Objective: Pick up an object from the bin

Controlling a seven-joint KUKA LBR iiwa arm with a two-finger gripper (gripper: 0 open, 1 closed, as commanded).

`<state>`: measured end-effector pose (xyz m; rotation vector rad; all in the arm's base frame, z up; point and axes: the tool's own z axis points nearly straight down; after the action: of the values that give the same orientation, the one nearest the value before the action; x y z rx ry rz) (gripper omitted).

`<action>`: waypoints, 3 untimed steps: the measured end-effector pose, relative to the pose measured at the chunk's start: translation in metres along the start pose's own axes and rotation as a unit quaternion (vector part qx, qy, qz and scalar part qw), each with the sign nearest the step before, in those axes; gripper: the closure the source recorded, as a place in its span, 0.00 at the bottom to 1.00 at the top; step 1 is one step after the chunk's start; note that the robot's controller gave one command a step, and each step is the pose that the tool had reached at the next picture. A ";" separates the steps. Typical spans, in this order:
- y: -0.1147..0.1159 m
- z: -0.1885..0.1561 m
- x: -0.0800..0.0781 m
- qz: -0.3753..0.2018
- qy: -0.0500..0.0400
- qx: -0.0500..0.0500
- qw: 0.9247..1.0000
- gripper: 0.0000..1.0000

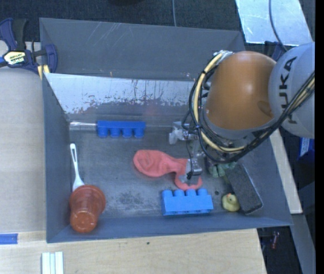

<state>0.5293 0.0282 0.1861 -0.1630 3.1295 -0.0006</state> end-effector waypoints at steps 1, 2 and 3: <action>-0.007 0.041 -0.001 0.051 0.000 0.000 0.999 0.00; -0.003 0.056 -0.002 0.159 0.002 0.000 0.987 0.00; -0.001 0.097 0.002 0.168 -0.001 0.000 0.986 0.00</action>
Offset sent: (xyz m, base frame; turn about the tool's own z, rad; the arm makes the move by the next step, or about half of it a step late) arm 0.0058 0.0045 -0.0396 0.2273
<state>0.5286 0.0266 0.0892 0.3633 3.1099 0.0020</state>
